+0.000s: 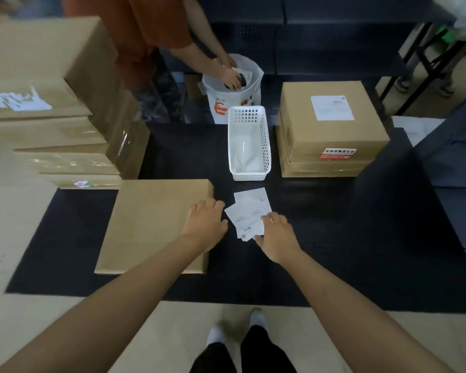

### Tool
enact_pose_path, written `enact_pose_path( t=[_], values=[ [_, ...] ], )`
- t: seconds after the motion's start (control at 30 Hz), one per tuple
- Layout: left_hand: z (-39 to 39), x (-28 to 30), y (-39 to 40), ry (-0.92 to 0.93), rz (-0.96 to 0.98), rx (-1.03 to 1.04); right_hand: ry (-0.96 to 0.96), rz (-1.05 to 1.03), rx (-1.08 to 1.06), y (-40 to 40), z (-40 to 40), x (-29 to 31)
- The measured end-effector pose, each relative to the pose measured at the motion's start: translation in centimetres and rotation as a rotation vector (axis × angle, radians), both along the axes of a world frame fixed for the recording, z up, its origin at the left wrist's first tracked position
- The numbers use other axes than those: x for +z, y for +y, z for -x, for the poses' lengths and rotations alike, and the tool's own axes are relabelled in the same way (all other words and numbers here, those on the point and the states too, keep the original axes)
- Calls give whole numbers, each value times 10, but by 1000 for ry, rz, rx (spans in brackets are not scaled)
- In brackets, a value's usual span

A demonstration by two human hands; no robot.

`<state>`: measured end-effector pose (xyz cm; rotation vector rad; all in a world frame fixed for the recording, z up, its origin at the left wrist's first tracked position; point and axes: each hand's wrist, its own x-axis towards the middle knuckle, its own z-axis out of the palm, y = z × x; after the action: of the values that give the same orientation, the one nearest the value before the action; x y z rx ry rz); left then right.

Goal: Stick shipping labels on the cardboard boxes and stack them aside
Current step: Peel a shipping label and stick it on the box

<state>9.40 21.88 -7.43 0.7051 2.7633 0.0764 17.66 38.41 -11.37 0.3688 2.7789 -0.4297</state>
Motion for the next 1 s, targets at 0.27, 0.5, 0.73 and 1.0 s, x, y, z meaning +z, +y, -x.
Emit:
enact_pose_path(
  t=[0.27, 0.5, 0.73, 1.0],
  values=[
    [19, -29, 10, 39, 44, -17, -24, -50, 71, 3, 42, -49],
    [23, -39, 16, 60, 56, -41, -31, -35, 71, 1, 40, -63],
    [25, -42, 16, 73, 79, -51, -33, -26, 58, 1, 44, -62],
    [22, -50, 13, 90, 111, -70, 76, -5, 39, 2, 38, -67]
  ],
)
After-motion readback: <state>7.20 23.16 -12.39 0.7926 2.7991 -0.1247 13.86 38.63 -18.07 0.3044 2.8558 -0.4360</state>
